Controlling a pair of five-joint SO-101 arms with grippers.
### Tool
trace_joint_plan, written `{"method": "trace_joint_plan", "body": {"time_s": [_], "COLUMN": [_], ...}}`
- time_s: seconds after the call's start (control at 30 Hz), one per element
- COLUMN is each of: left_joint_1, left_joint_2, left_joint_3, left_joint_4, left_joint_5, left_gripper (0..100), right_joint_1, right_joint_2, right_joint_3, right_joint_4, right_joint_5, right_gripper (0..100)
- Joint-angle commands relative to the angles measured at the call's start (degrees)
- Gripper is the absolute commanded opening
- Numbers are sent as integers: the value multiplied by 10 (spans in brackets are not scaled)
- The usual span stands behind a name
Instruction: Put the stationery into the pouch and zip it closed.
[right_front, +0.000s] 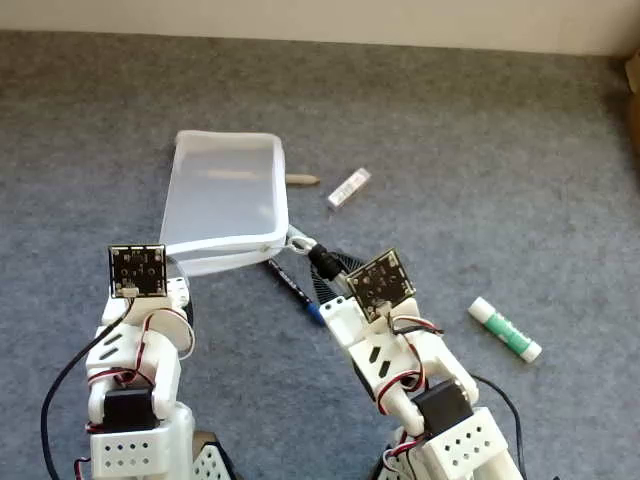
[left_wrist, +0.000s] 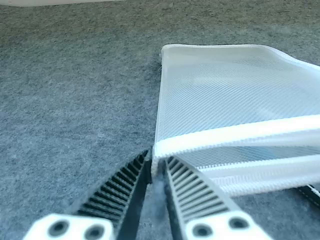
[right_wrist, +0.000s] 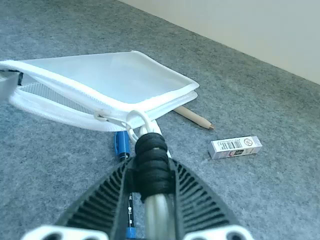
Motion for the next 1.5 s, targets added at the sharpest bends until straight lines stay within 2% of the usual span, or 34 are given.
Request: {"method": "trace_joint_plan", "body": {"time_s": [0.0, 0.13, 0.27, 0.67, 0.8, 1.07, 1.27, 1.47], "left_joint_1": [-13, -11, 7, 50, 53, 53, 53, 49], "left_joint_2": [-7, -7, -7, -7, -7, -6, -6, -6], "left_joint_3": [-23, -19, -8, 8, 26, 26, 26, 15], "left_joint_4": [-10, -10, -12, -15, -41, -47, -47, -39], "left_joint_5": [2, 10, 66, 63, 28, 25, 4, -16], "left_gripper": [44, 181, 269, 269, 266, 262, 159, 110], "right_joint_1": [-13, -50, -68, -122, -123, -123, -123, -118], "right_joint_2": [-13, -13, -13, -13, -13, -13, -13, -13], "right_joint_3": [-16, -43, -99, -239, -279, -294, -292, -290], "right_joint_4": [3, 56, 143, 330, 370, 387, 386, 384], "right_joint_5": [0, 1, 0, 4, 4, 4, 4, 4], "right_gripper": [5, 5, 5, 5, 5, 5, 5, 5]}}
